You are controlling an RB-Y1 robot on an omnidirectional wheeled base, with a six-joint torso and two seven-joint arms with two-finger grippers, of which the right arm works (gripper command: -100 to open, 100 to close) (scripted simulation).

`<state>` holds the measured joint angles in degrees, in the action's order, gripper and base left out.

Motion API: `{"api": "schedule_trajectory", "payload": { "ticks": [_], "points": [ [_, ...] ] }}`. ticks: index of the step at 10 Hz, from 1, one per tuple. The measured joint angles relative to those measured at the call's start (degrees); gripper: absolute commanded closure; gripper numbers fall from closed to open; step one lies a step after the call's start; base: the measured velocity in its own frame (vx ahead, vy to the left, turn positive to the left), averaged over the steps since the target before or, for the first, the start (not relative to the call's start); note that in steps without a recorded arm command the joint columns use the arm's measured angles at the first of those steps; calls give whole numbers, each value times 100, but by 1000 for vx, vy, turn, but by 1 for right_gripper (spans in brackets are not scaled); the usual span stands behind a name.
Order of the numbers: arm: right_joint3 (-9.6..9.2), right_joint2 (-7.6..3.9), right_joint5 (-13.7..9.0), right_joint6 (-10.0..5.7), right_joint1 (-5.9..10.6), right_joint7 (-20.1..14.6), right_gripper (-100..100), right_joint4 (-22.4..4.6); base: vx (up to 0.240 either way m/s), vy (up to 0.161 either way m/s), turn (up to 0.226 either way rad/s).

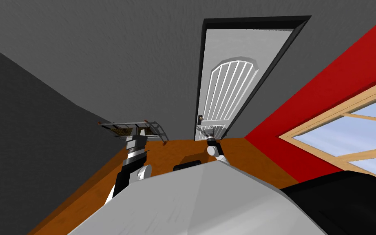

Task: Pull the door open

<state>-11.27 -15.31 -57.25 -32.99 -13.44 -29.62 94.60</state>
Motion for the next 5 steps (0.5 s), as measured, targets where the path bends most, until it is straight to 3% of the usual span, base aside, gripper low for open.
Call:
{"api": "schedule_trajectory", "payload": {
  "ticks": [5],
  "points": [
    [-112, -146, -595, 6, 178, -289, -100, -414, 87, -70, 121]
  ]
}}
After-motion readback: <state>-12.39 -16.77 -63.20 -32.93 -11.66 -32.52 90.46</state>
